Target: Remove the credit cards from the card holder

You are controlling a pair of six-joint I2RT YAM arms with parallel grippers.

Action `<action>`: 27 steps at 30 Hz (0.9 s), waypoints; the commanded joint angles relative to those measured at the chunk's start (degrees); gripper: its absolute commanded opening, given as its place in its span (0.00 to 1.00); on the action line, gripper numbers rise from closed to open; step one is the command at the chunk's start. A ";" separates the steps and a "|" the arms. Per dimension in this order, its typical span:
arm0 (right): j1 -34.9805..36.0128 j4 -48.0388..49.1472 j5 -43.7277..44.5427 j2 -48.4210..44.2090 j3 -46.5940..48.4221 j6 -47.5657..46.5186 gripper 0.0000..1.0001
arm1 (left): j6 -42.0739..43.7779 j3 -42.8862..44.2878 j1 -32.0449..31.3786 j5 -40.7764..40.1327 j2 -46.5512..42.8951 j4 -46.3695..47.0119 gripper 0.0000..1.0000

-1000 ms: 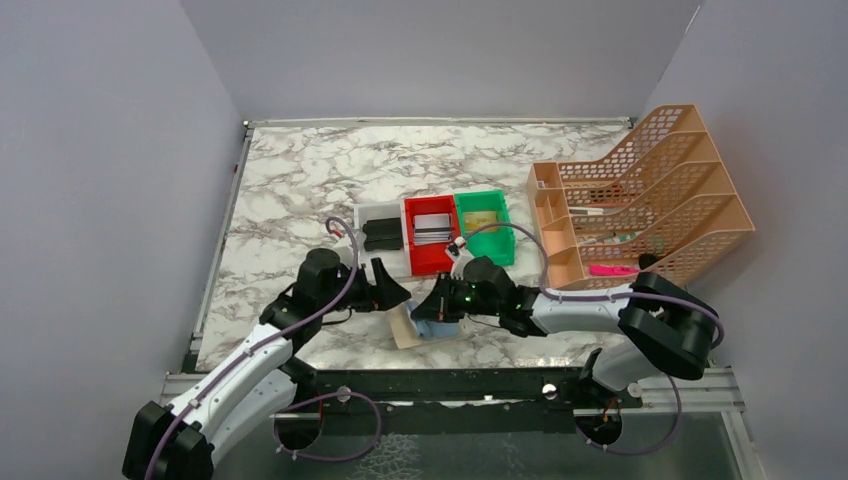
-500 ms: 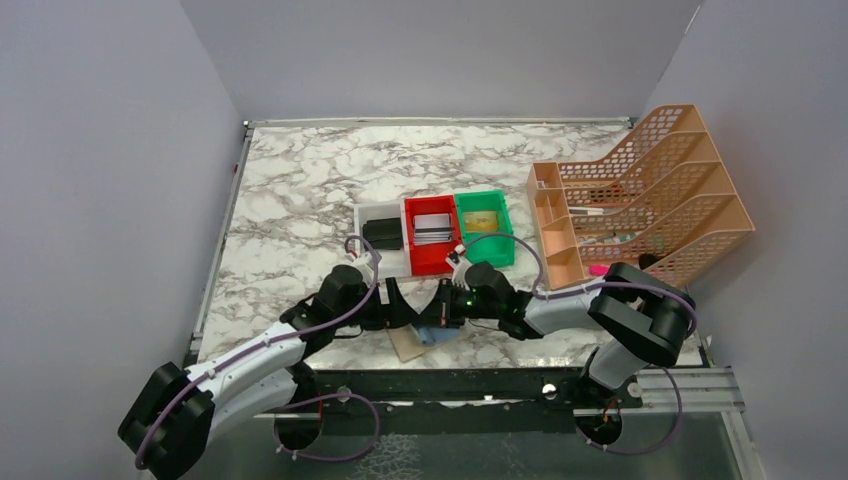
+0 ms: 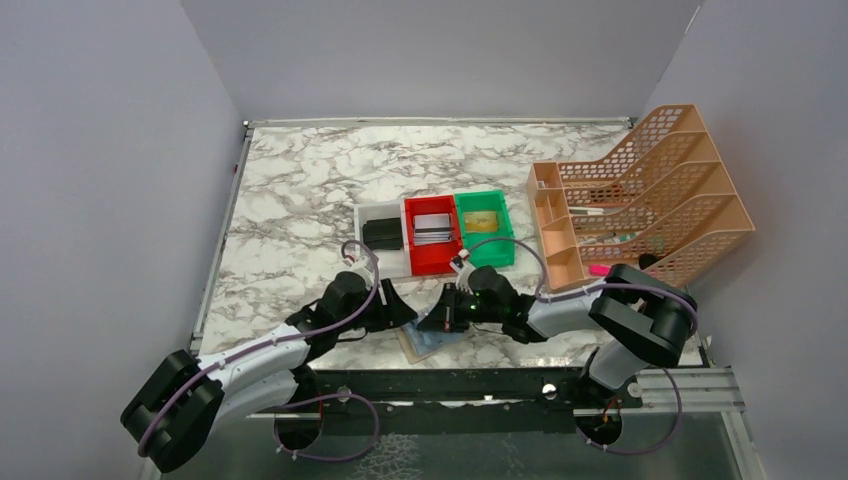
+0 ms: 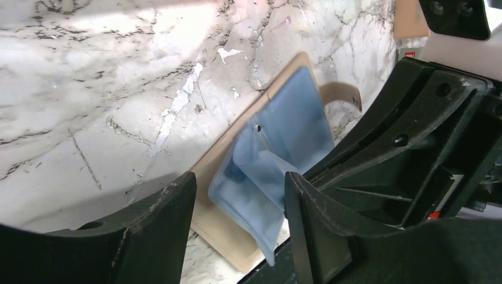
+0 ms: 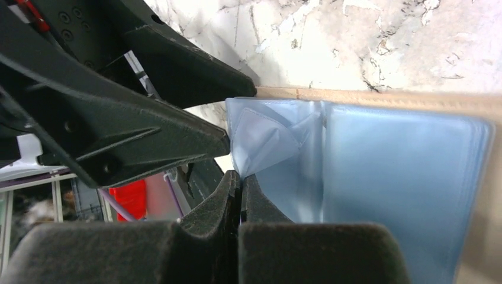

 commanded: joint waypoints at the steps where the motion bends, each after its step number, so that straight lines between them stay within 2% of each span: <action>1: 0.51 -0.55 2.94 -4.12 -0.90 -0.78 0.01 | -0.85 -1.34 0.10 -5.29 -3.48 -0.47 0.58; 7: 0.40 -4.71 8.90 -10.17 -2.47 0.99 0.01 | 0.28 -0.53 0.11 -6.43 -5.52 -3.39 0.53; 13: 0.44 -9.74 15.62 -12.34 -4.85 5.66 0.01 | 2.13 0.36 0.10 -4.34 -4.78 -3.56 0.51; 21: 0.42 -6.82 16.39 -12.41 -7.47 7.47 0.01 | 6.57 3.08 -0.11 3.01 -1.11 -2.10 0.56; 27: 0.45 -2.55 16.31 -13.08 -9.53 8.33 0.01 | 7.28 5.54 -2.11 3.50 0.10 -1.90 0.56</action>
